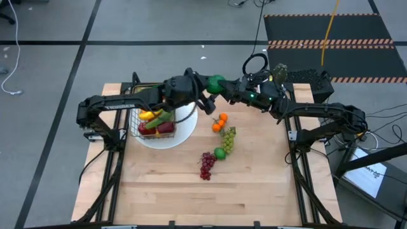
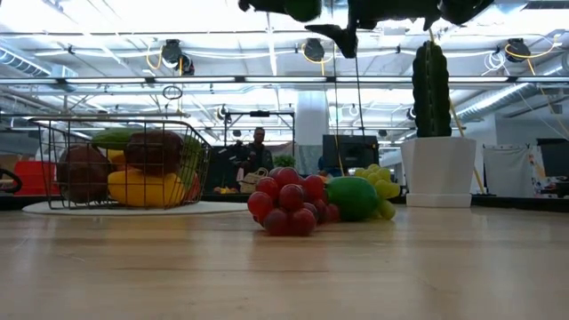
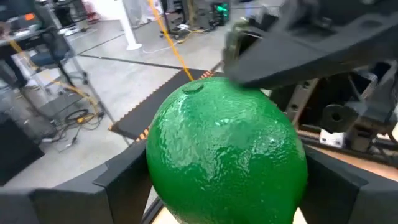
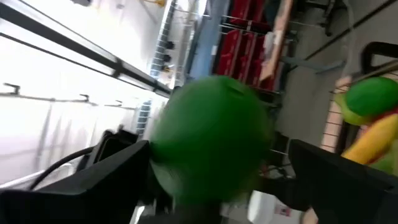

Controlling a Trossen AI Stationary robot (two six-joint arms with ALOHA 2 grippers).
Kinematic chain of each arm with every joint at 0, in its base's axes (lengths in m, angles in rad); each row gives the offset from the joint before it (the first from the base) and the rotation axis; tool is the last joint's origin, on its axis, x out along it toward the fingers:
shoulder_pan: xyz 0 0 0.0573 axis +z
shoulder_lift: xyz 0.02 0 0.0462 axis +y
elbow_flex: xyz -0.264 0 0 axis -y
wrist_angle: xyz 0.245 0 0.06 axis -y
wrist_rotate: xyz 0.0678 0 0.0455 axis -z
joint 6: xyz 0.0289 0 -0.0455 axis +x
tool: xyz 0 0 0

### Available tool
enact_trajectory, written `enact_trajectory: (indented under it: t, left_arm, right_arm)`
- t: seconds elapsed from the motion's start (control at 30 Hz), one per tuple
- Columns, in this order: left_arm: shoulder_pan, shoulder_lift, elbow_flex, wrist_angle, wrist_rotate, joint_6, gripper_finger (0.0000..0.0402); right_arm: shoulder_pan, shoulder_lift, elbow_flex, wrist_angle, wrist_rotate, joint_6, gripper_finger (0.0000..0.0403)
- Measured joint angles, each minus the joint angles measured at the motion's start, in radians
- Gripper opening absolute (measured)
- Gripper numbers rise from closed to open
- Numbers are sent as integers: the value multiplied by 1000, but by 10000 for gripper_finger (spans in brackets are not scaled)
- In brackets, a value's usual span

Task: Build produce basket
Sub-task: Put the bottom green lime into the wire basket

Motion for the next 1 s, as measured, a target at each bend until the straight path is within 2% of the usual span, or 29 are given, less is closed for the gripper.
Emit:
enact_trajectory:
  t: [0.13,0.3,0.5,0.6,1.0]
  left_arm:
    - [5,-63,0,-35,-17,-57,315]
    - [8,-146,1,-90,-17,-140,317]
    - [7,-259,3,-127,42,-290,322]
    - [6,-298,3,-124,84,-409,322]
    - [-47,-417,1,-136,276,-882,323]
  right_arm:
    - [0,-9,-1,35,-4,2,388]
    - [1,-38,-1,51,-1,-26,391]
    - [41,-82,-2,53,13,-62,391]
    - [87,-101,-2,26,73,-86,390]
    - [351,-104,-2,-70,431,-148,380]
